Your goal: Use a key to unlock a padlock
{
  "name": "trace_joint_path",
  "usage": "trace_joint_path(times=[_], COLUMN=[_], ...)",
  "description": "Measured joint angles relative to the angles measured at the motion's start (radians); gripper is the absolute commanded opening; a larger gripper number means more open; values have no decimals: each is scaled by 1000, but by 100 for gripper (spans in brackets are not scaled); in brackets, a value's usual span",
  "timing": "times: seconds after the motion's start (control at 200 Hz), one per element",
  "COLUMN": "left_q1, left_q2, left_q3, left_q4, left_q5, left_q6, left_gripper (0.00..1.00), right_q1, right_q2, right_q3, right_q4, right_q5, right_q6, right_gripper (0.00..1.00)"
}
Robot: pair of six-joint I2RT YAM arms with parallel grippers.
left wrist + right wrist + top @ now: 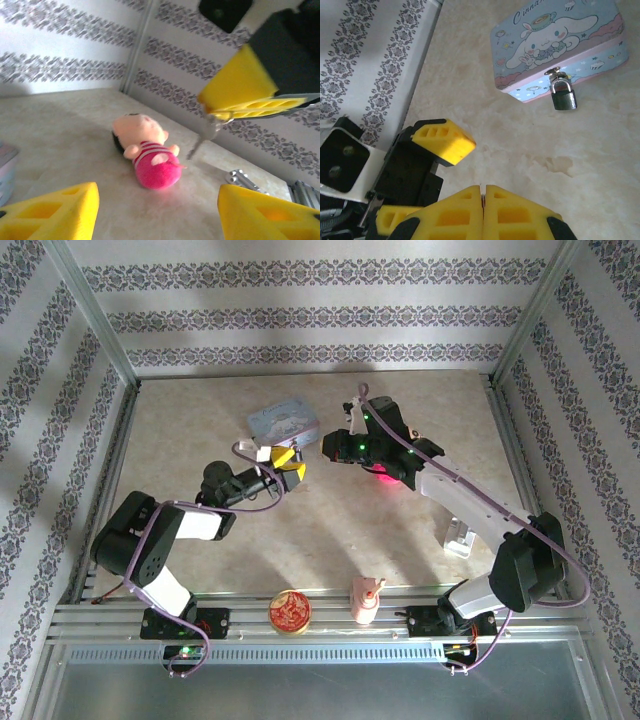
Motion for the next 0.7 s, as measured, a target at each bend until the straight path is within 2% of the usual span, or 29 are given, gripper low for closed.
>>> trace_joint_path(times=[0.415, 0.705], left_q1=[-61, -98], left_q2=[58, 63], left_q3=[57, 92], left_q4=[18, -33], left_q5=[18, -40], left_q6=[91, 197], left_gripper=[60, 58], right_q1=[0, 1], right_q2=[-16, -25], right_q3=[1, 1], right_q4=[15, 31], right_q5=[0, 0], right_q6=[19, 31], right_gripper=[0, 0])
